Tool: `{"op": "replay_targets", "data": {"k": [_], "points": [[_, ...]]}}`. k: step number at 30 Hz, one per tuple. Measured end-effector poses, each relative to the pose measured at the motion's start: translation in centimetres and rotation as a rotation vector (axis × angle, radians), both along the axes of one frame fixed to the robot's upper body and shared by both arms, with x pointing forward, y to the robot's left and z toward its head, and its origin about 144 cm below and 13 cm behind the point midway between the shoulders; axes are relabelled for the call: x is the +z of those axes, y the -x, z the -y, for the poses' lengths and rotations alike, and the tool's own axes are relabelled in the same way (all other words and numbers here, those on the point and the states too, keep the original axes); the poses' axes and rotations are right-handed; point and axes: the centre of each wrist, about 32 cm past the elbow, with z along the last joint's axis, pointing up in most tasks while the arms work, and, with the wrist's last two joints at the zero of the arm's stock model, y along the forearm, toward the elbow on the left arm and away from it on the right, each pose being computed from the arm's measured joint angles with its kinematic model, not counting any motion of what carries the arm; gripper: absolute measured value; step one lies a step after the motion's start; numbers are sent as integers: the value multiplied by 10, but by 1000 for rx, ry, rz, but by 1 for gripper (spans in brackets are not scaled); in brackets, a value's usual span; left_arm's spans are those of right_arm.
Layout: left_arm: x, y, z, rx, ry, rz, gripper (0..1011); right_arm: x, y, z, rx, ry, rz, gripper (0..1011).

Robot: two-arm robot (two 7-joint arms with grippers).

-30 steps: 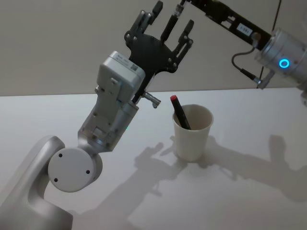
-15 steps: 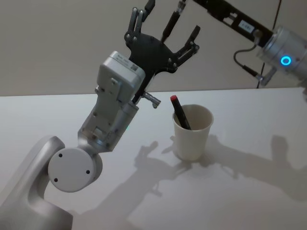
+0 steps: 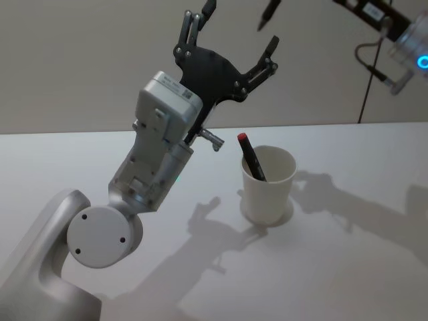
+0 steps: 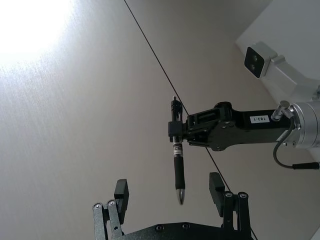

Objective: Place the pen into the pen holder.

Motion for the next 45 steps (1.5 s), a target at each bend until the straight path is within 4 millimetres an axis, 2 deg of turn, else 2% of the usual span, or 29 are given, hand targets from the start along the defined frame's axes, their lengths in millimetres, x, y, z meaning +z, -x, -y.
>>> {"op": "replay_targets", "data": {"k": [10,19,34,45], "points": [[0,0,0,0,0,0,1001,1,-3,21,-57,28,-41,132],[0,0,0,0,0,0,1001,-7,-2,31,-24,81,-135,132],[0,0,0,0,0,0,1001,-38,2,27,87,273,-291,132],[0,0,0,0,0,0,1001,-49,10,18,68,352,-271,132]]}}
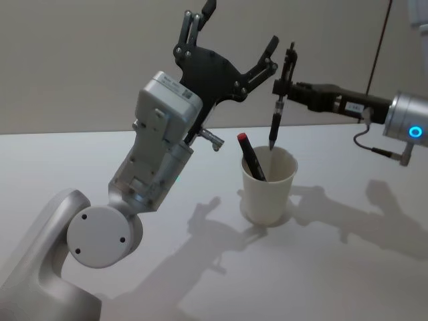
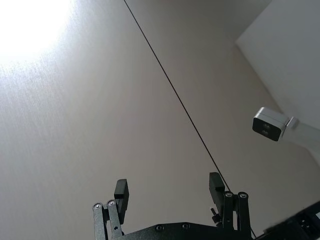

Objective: Place the pen into the pen holder.

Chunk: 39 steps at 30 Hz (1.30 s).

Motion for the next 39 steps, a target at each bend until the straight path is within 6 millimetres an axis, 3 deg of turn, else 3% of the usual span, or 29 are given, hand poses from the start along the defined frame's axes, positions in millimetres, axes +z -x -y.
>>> {"op": "replay_targets", "data": {"k": [22,39], "points": [[0,0,0,0,0,0,1001,-16,14,-17,-76,104,99,132],[0,0,0,0,0,0,1001,-40,9,-21,-60,122,112,132]]}}
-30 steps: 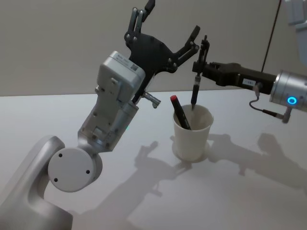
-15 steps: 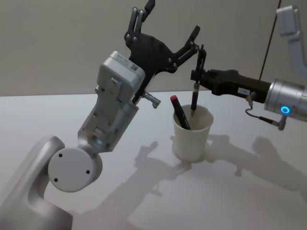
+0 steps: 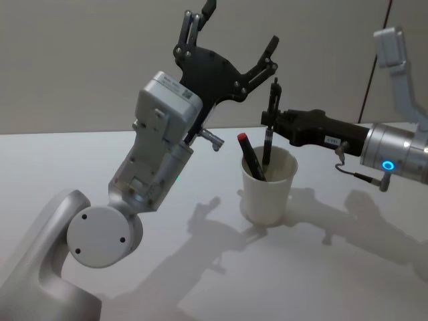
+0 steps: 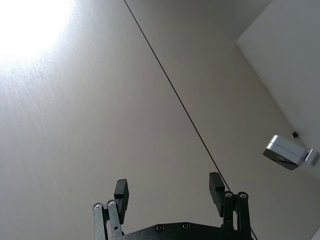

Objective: Place the pen into the pen holder.

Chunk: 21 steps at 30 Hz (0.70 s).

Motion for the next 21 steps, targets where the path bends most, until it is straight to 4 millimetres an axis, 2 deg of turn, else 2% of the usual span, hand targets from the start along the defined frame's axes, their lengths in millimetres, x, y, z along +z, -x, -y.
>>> {"op": "replay_targets", "data": {"k": [12,19,21], "points": [[0,0,0,0,0,0,1001,-9,-4,-3,26,15,-9,137],[0,0,0,0,0,0,1001,-11,-5,-4,32,20,-12,290],[0,0,0,0,0,0,1001,-12,-5,-4,33,20,-13,367]]}}
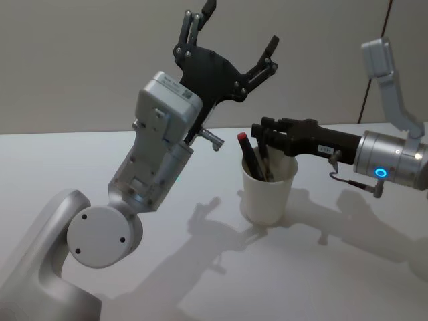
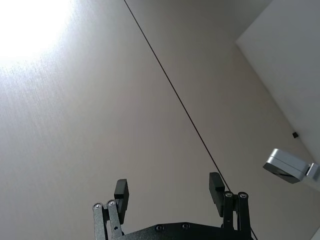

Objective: Place the pen into the pen holder.

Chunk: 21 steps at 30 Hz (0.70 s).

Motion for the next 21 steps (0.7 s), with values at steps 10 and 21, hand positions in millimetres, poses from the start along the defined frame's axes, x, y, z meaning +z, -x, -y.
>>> {"op": "replay_targets", "data": {"k": [10,21], "points": [[0,0,0,0,0,0,1001,-2,-1,0,4,3,-2,711],[0,0,0,0,0,0,1001,-1,-1,0,5,4,2,989]]}}
